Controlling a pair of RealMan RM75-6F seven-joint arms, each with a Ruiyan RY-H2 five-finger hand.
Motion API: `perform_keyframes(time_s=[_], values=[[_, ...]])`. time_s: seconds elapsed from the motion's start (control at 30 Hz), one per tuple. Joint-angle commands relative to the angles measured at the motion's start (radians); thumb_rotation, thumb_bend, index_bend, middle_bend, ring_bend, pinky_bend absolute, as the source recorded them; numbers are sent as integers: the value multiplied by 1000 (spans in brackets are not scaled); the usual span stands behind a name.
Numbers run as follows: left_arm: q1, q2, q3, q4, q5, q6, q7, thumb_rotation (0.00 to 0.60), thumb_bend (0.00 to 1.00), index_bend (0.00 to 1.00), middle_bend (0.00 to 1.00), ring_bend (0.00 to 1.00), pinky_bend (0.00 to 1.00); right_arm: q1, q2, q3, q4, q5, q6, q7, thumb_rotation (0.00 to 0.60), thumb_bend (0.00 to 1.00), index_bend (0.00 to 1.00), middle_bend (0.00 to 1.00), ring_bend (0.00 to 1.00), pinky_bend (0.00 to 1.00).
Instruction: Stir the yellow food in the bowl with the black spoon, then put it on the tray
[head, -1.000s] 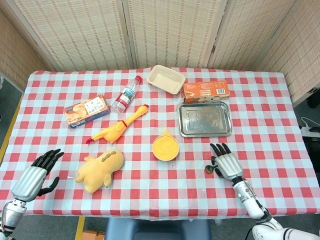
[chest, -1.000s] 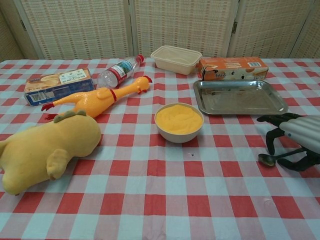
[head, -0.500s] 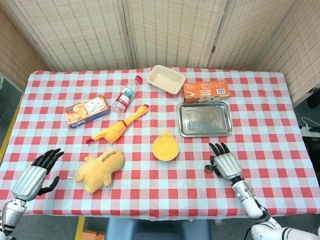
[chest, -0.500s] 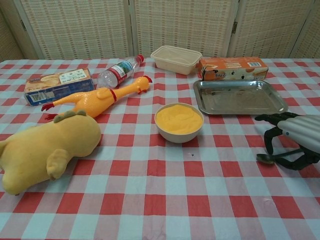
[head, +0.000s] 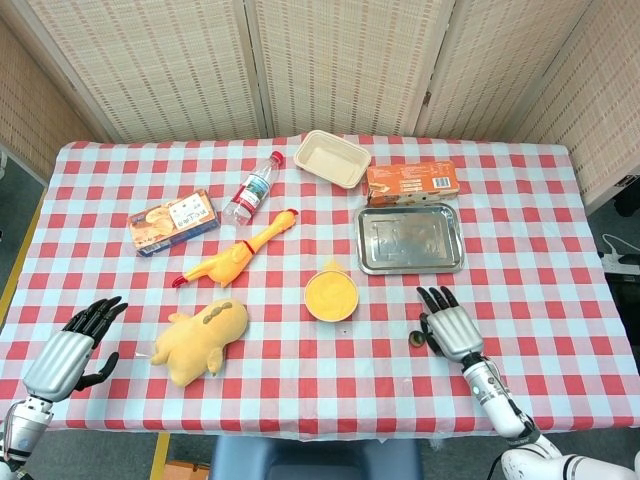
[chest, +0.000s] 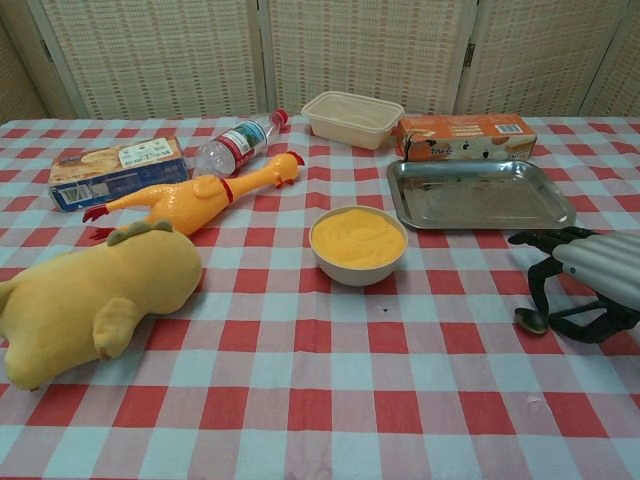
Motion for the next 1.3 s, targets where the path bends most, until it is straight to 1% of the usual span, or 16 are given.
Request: perform_keyframes(time_s=[0.03, 0.2, 0.4, 0.57, 0.7, 0.87, 1.03, 1.17, 1.3], values=[[0, 0, 1, 0, 1, 1, 0, 600, 480, 0, 0, 0, 157, -1, 1, 0, -3, 0, 5, -4, 600, 326, 574, 30, 0, 27], [0, 1, 1, -2, 3, 3, 1, 600, 481, 0, 0, 0, 157, -3, 4, 2, -8, 0, 12, -10, 600, 327, 604, 42, 0, 27], [-1, 2, 3, -2, 7, 1, -5, 600, 480, 0, 0, 0, 157, 2, 43, 35, -75, -7, 59, -28, 600, 326, 616, 54, 0, 27], [-5, 5, 4, -3, 12, -1, -20, 600, 480, 0, 0, 0, 157, 45, 82, 97, -190, 21, 61, -113, 600, 325, 610, 56, 0, 28], [-7, 8, 7, -1, 25, 3, -37, 600, 480, 0, 0, 0, 156, 108, 74, 158, -271, 91, 29, -224, 600, 326, 601, 57, 0, 28], [-14, 10, 16, 6, 45, 0, -58, 600, 480, 0, 0, 0, 157, 211, 0, 230, -306, 250, -6, -399, 600, 326, 590, 57, 0, 29], [-14, 14, 20, 13, 59, 13, -81, 600, 480, 0, 0, 0, 157, 305, -105, 274, -266, 378, 10, -522, 600, 325, 586, 57, 0, 29], [-16, 18, 26, 18, 68, 15, -101, 600, 480, 0, 0, 0, 157, 365, -186, 289, -203, 448, 27, -578, 600, 325, 583, 57, 0, 29], [-18, 22, 29, 22, 77, 20, -121, 600, 481, 0, 0, 0, 156, 412, -254, 289, -142, 493, 53, -628, 600, 325, 579, 57, 0, 28]])
